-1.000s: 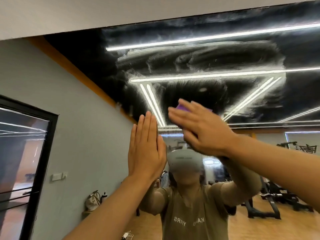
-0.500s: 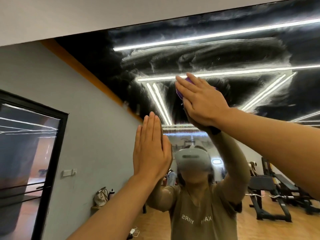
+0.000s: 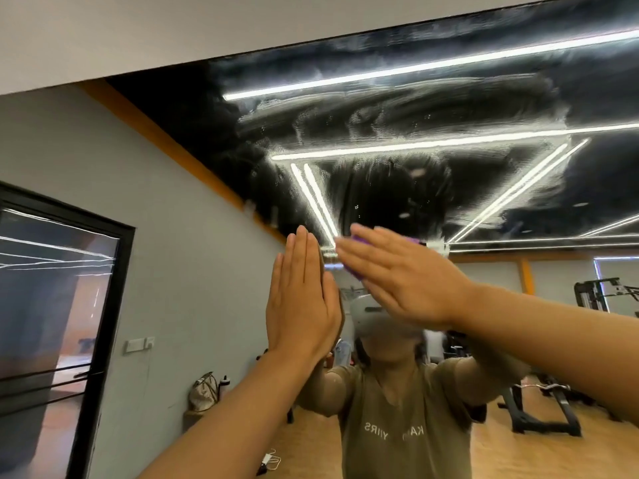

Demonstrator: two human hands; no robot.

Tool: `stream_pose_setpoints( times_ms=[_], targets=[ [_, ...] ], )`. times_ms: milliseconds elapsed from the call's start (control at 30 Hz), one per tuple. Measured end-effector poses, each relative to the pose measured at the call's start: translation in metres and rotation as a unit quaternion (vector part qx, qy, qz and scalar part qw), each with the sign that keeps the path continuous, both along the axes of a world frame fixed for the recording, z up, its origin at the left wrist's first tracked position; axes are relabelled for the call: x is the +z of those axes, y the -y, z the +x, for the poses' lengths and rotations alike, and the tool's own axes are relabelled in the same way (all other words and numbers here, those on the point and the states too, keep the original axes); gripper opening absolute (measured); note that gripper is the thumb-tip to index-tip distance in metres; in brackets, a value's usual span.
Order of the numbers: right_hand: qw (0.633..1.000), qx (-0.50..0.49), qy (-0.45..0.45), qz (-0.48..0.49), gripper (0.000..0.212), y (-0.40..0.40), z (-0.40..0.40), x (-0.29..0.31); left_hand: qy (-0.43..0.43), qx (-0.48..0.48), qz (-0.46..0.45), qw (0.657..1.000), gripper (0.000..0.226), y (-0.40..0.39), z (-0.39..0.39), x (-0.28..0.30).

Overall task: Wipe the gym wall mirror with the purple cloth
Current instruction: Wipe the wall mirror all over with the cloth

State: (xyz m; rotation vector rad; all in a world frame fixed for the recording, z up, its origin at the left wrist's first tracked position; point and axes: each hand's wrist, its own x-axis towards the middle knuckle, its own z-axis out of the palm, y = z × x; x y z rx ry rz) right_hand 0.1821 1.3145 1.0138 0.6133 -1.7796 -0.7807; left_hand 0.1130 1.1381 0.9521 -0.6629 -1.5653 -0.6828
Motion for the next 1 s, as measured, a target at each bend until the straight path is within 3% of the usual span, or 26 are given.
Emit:
stream_pose_setpoints(
  times_ms=[167,267,333,533,733,1000],
  targets=[
    [0.983,-0.009,-0.052,-0.177,0.06,0.033,-0.003,0.064,-0.008,0.007,0.007,1.0,0.059,-0.004,-0.005,-0.001],
    [0.974,-0.021,-0.05,-0.22,0.058,0.039,-0.006,0.081,-0.01,0.016,0.01,1.0,0.061,-0.005,-0.007,-0.002],
    [0.98,0.001,-0.05,-0.191,0.064,0.031,-0.003,0.063,-0.004,0.02,0.012,1.0,0.063,-0.006,-0.006,-0.002],
    [0.998,0.009,-0.008,-0.061,0.055,-0.025,0.016,-0.046,0.036,0.015,0.028,0.999,0.064,-0.015,0.008,0.001],
    [0.999,0.007,0.029,0.039,0.052,-0.052,0.025,-0.03,0.035,0.034,-0.014,0.999,0.067,-0.034,0.02,-0.001],
    [0.972,0.024,-0.083,-0.22,0.063,-0.078,0.044,0.087,0.027,0.036,0.011,0.999,0.067,-0.041,0.014,-0.003]
  ],
)
